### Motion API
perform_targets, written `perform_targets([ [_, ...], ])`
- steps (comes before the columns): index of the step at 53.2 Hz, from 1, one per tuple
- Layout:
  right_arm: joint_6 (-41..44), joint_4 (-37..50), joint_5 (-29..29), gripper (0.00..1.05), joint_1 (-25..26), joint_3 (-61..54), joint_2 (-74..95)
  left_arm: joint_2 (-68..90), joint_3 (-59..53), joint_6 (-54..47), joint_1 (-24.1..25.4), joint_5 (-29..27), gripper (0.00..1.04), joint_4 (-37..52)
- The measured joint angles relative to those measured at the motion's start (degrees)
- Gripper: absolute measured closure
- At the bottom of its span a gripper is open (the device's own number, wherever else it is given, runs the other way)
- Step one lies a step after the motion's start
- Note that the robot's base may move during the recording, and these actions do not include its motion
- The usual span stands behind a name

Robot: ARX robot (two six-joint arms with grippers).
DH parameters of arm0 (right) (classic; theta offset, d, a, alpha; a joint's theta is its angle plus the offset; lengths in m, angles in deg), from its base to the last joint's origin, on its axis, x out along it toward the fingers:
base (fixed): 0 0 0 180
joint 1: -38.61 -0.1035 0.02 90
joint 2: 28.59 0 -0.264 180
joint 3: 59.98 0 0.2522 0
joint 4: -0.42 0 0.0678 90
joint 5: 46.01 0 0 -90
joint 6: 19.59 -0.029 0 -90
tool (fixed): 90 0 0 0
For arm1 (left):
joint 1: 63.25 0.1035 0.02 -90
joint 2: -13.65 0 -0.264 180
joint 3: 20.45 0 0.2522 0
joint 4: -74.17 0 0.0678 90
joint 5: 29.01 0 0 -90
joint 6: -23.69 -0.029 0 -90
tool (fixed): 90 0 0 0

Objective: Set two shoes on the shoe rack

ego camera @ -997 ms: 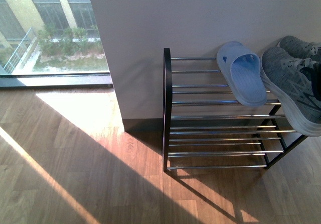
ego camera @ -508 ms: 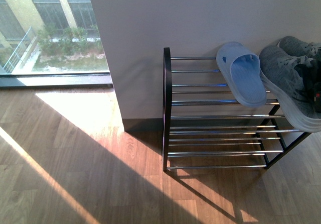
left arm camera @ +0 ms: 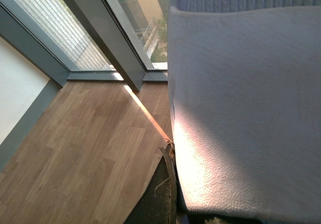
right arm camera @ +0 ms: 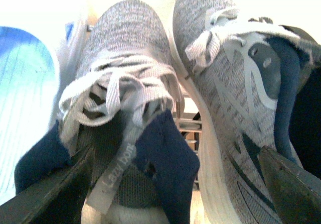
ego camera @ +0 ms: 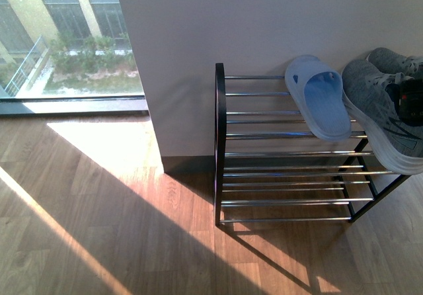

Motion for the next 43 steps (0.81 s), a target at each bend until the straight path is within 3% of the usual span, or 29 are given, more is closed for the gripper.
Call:
perform_targets([
  [43, -3.21, -5.27, 4.31, 0.11, -4.5, 19.02, 10.05, 0.0, 0.0, -0.02, 0.0, 0.0, 1.03, 0.0],
])
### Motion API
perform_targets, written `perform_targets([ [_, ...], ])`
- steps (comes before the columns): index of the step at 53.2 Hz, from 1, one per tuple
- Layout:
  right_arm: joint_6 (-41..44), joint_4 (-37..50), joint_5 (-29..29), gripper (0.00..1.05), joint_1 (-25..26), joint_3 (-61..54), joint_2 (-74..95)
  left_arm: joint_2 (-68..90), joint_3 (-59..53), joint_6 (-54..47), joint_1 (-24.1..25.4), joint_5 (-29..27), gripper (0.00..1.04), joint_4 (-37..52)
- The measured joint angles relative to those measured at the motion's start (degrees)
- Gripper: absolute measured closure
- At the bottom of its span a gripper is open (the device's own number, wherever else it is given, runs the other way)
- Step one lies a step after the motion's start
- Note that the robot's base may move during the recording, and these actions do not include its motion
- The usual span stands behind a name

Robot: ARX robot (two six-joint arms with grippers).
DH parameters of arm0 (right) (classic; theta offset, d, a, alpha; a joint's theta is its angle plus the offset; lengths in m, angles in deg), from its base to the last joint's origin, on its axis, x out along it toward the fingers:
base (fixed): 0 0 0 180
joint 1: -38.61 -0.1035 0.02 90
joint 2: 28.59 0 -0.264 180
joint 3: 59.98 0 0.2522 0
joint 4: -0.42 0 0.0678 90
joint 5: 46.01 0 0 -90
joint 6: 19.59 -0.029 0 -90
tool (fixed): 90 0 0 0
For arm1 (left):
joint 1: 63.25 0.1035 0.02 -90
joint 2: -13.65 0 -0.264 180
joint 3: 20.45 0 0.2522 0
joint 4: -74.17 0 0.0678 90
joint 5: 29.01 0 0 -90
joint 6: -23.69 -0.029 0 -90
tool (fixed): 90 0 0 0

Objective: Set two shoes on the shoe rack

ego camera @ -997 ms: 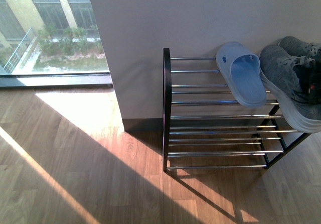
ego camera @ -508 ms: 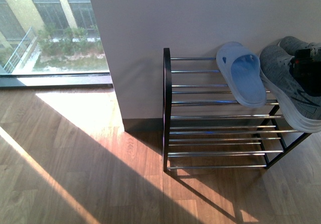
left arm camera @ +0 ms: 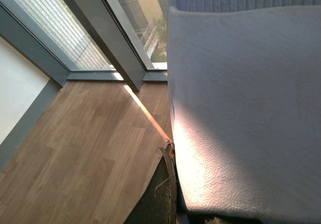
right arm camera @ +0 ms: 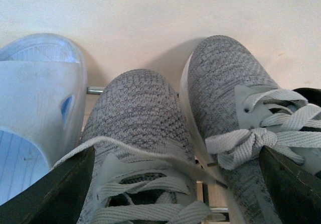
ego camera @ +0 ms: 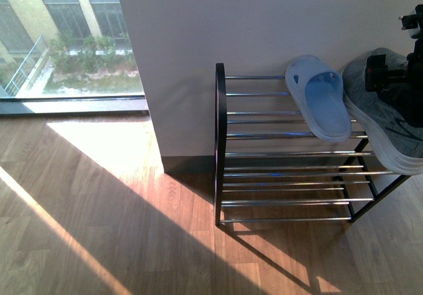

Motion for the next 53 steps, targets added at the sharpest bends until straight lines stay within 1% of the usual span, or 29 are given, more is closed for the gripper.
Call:
perform_targets([
  [3, -0.26, -0.59, -0.07, 0.21, -0.13, 0.15, 0.11, 0.0, 0.0, 0.02, 0.0, -0.02, 1.03, 0.0],
  [6, -0.59, -0.9, -0.33, 0.28, -0.17, 0.13, 0.11, 0.0, 0.0, 0.02, 0.0, 0.0, 1.03, 0.0],
  [8, -0.72, -0.87, -0.5, 0.25, -0.17, -0.07, 0.09, 0.0, 0.0, 0.02, 0.0, 0.0, 1.03, 0.0],
  [14, -1.53, 0.07, -1.18, 0.1, 0.15, -1.97, -1.03, 0.0, 0.0, 0.02, 0.0, 0.0, 1.03, 0.0],
  [16, -1.95, 0.57, -1.44, 0.07, 0.37, -2.8, -1.62, 0.0, 0.0, 0.02, 0.0, 0.0, 1.03, 0.0],
  [21, -2.49, 1.22, -1.81, 0.1, 0.98, -4.5, -3.13, 0.0, 0.0, 0.02, 0.0, 0.0, 1.03, 0.0],
  [31, -2.91, 2.27, -4.22, 0.09, 2.95, -11.06, -10.19, 0.0, 0.0, 0.02, 0.0, 0.0, 1.03, 0.0],
  [38, -2.73, 2.29, -5.49, 0.09, 3.82, -13.94, -12.11, 0.0, 0.0, 0.0, 0.0, 0.0, 1.03, 0.0],
  [53, -2.45, -1.01, -7.15, 0.09, 5.62, -14.08, -9.77, 0.0, 0.0, 0.02, 0.0, 0.0, 1.03, 0.0],
])
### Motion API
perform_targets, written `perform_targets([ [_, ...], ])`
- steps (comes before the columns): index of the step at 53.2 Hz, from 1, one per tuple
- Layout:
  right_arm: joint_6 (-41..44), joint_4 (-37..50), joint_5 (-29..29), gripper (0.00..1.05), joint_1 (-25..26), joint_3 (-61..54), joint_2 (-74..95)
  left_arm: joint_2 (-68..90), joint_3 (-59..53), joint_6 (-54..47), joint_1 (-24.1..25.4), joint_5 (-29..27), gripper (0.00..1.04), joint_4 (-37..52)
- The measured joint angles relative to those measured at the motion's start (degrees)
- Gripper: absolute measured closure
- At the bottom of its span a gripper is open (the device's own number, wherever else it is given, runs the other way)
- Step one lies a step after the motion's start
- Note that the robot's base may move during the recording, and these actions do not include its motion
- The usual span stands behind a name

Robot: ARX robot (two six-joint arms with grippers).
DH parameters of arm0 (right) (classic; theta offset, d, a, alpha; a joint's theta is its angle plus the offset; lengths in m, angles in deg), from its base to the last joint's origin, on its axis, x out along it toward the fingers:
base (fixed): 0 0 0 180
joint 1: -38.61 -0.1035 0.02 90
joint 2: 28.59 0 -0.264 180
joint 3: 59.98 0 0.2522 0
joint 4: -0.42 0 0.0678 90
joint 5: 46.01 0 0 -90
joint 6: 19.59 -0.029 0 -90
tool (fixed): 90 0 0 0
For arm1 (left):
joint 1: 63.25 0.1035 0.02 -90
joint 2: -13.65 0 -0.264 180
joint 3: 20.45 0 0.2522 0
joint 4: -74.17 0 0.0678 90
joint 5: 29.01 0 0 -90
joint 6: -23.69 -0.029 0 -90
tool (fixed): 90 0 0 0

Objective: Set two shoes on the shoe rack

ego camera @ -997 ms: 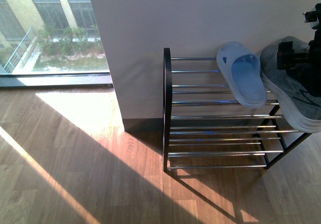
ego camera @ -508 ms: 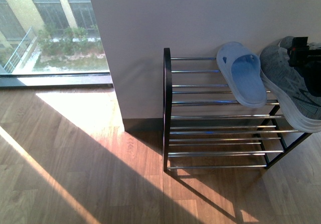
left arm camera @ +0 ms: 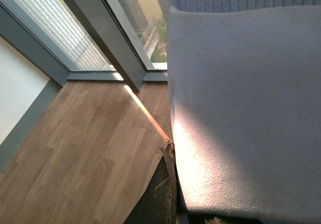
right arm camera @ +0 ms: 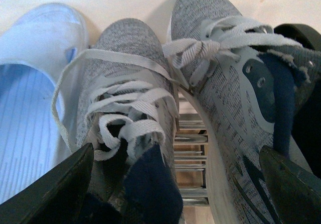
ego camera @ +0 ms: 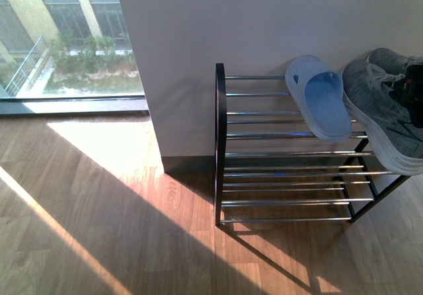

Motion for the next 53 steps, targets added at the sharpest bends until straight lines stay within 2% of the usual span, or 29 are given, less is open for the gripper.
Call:
perform_targets([
  [5, 0.07, -0.48, -0.02, 0.1, 0.42, 1.42, 1.62, 0.0, 0.0, 0.0, 0.0, 0.0, 1.03, 0.0],
  [9, 0.24, -0.79, -0.07, 0.21, 0.42, 2.36, 2.45, 0.0, 0.0, 0.0, 0.0, 0.0, 1.03, 0.0],
  [13, 0.28, -1.2, -0.11, 0.36, 0.39, 3.28, 3.23, 0.0, 0.0, 0.0, 0.0, 0.0, 1.03, 0.0],
  [39, 0.74, -1.11, -0.26, 1.03, -0.37, 4.07, 3.78, 0.0, 0.0, 0.0, 0.0, 0.0, 1.03, 0.0],
  [53, -2.03, 0.35, 1.09, 1.03, -2.14, 4.94, 3.78, 0.0, 0.0, 0.0, 0.0, 0.0, 1.03, 0.0],
])
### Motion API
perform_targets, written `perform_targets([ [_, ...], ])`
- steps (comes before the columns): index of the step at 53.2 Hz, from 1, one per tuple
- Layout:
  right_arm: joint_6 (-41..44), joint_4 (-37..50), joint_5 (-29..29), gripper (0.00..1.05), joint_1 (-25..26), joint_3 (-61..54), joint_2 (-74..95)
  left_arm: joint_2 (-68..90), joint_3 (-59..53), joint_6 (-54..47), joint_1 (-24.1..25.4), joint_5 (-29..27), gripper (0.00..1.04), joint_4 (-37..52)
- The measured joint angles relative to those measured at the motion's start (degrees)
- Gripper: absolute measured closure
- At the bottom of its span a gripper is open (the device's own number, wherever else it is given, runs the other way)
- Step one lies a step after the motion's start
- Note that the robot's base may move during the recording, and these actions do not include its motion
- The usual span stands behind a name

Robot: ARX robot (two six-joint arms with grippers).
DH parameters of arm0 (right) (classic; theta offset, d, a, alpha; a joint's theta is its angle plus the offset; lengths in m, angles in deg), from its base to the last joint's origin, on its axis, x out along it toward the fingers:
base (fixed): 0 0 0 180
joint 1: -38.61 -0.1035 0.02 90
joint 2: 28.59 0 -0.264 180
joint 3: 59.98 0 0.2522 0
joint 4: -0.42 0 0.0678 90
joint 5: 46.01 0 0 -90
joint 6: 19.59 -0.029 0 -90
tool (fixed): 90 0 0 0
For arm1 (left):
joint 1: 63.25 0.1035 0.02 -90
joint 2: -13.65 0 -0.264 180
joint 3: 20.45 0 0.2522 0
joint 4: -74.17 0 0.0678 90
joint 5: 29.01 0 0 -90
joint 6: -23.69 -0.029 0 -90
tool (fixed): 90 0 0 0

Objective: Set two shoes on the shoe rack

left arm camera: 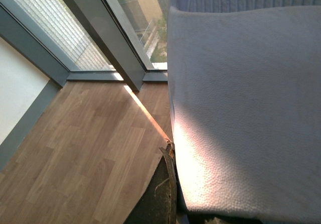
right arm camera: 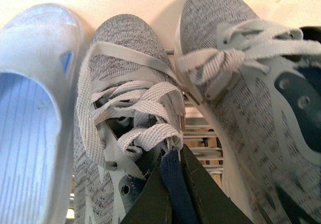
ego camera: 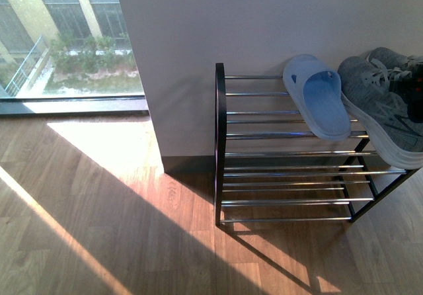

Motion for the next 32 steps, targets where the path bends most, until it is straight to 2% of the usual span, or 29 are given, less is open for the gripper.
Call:
perform_targets([
  [13, -3.39, -0.83, 2.69, 1.03, -3.23, 6.95, 0.42, 0.0, 0.0, 0.0, 0.0, 0.0, 1.03, 0.0],
  [21, -4.46, -3.52, 5.22, 1.03, -2.86, 11.56, 2.6, 0.0, 0.0, 0.0, 0.0, -0.07, 1.03, 0.0],
  [26, -4.42, -4.68, 4.57, 1.03, -2.89, 12.61, 3.39, 0.0, 0.0, 0.0, 0.0, 0.02, 1.03, 0.0],
  [32, -4.5, -4.2, 3.34, 0.83, -3.26, 12.07, 3.39, 0.0, 0.0, 0.0, 0.0, -0.04, 1.03, 0.0],
])
